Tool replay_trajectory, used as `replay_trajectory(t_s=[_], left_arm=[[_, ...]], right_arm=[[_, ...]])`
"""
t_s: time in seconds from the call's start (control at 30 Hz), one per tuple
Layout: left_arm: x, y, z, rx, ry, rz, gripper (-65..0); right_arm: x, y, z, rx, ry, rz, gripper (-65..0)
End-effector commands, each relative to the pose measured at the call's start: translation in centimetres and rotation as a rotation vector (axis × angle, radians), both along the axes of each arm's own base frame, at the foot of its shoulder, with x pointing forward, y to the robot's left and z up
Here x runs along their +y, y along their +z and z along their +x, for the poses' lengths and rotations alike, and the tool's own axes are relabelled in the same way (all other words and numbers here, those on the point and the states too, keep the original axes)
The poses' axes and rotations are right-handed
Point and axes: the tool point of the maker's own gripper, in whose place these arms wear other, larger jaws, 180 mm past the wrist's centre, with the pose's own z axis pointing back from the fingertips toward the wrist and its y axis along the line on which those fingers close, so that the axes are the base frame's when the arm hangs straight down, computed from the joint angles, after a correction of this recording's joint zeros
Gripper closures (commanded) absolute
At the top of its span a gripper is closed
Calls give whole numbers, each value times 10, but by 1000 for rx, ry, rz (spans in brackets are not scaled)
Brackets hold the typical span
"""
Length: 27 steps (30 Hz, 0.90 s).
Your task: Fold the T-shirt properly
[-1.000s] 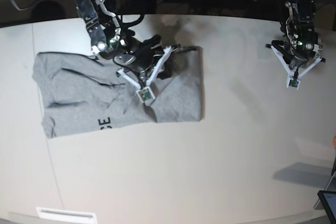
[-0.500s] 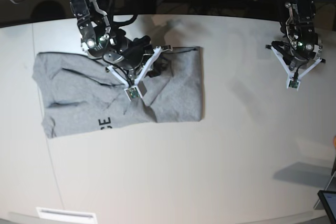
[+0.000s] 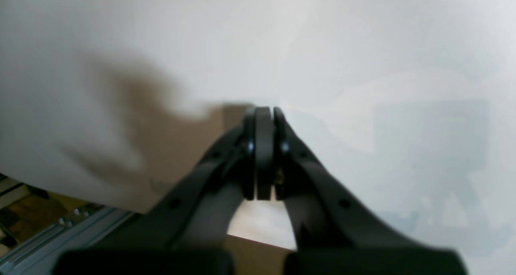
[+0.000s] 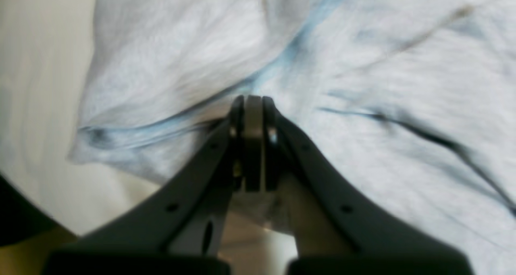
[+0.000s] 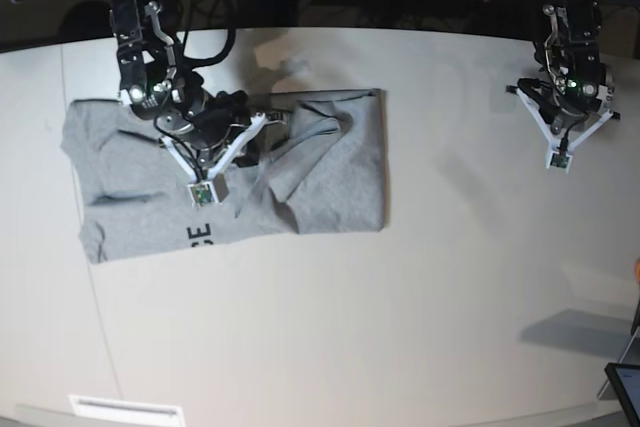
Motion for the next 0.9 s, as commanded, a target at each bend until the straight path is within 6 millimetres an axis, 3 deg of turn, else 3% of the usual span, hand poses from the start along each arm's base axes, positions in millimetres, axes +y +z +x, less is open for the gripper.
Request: replay_trajectory(t_s=[0.0, 0.17, 0.37, 0.6, 0.87], left_arm=[[6, 12, 8, -35, -10, 28, 0], [7, 12, 8, -34, -9, 27, 0], [7, 11, 8, -34, -9, 27, 0], [7, 11, 8, -33, -8, 26, 0], [7, 11, 8, -34, -7, 27, 0]], right_arm=[[4, 14, 8, -49, 5, 20, -1], [16, 41, -1, -56, 54, 37, -30], [50, 66, -14, -18, 123, 251, -331], [66, 67, -23, 21, 165, 322, -338], [91, 51, -38, 51, 237, 284, -338]])
